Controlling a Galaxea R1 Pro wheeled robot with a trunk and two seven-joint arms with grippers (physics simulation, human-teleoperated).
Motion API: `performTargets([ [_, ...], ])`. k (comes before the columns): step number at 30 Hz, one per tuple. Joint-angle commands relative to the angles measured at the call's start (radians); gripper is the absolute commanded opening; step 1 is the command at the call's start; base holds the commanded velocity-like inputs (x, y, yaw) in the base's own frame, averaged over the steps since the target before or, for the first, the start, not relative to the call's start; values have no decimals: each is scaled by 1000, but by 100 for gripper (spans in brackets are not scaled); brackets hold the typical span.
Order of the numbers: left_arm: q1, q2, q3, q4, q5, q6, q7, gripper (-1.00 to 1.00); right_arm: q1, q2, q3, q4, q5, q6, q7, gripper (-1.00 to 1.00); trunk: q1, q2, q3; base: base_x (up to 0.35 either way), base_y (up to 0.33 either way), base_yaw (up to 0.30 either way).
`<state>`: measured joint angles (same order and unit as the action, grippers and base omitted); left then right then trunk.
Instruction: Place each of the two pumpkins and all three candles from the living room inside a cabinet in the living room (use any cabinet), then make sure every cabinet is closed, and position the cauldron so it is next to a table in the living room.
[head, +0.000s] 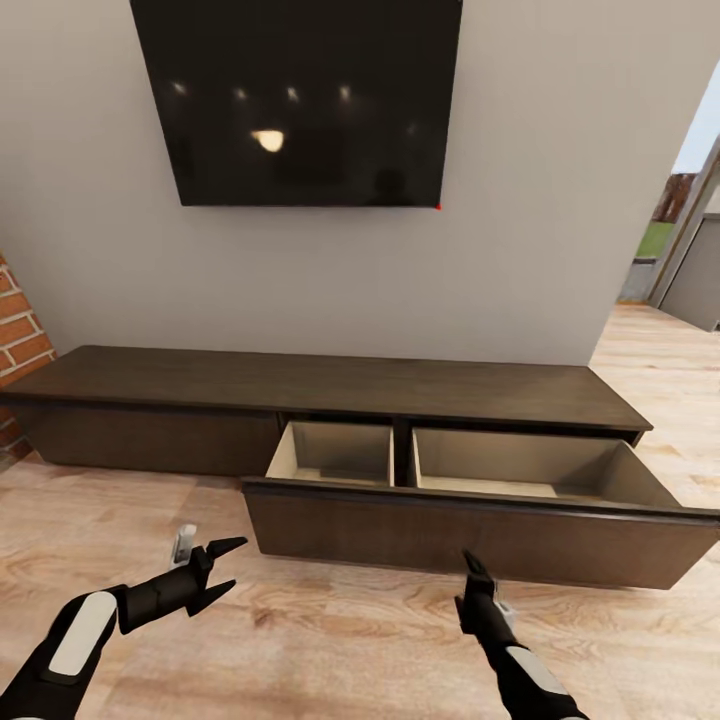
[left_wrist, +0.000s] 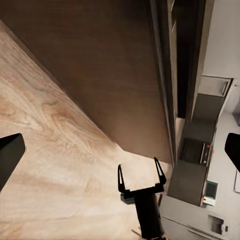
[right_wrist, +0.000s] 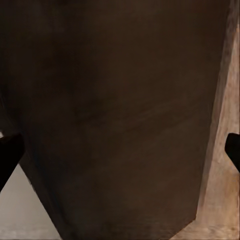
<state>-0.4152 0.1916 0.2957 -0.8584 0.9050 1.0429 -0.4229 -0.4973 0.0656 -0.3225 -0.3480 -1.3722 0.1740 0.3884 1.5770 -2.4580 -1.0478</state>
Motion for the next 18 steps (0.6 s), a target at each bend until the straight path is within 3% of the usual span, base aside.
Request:
performTargets([
  [1, 0, 1, 0, 0, 0, 0, 1, 100, 0, -1, 2, 0, 1, 25, -4, 100, 0, 0, 0, -6, 0, 0],
  [3, 0, 7, -3, 0, -1, 0, 12, 100, 13, -15, 10, 1, 8, 136, -14, 100, 0, 0, 0, -3, 0, 0],
  [5, 0, 9, -21, -1, -13, 0, 44, 100, 50, -60, 18, 0, 42, 248, -20, 100, -8, 14, 6, -1, 0, 0],
  [6, 0, 10, -53, -1, -34, -1, 101, 100, 85, -104, 32, -2, 108, 346, -22, 100, -11, 21, 9, 0, 0, 0],
  [7, 0, 9, -59, -1, -38, -1, 116, 100, 90, -113, 34, -3, 126, 367, -22, 100, -15, 28, 13, 0, 0, 0],
  [9, 0, 3, -77, 5, -51, -3, 190, 100, 109, -152, 41, -6, 203, 443, -18, 100, -23, 42, 19, 0, 0, 0],
  [11, 0, -3, -89, 28, -60, -7, 256, 100, 125, -177, 43, -7, 238, 470, -17, 100, -31, 56, 25, 0, 0, 0],
  [14, 0, -7, -101, 83, -68, -30, 338, 100, 152, -196, 43, -7, 256, 483, -15, 100, -42, 77, 34, 0, 0, 0],
  [18, 0, -11, -110, 171, -69, -134, 373, 100, 185, -202, 41, -7, 262, 481, -14, 100, -57, 105, 47, 0, 0, 0],
])
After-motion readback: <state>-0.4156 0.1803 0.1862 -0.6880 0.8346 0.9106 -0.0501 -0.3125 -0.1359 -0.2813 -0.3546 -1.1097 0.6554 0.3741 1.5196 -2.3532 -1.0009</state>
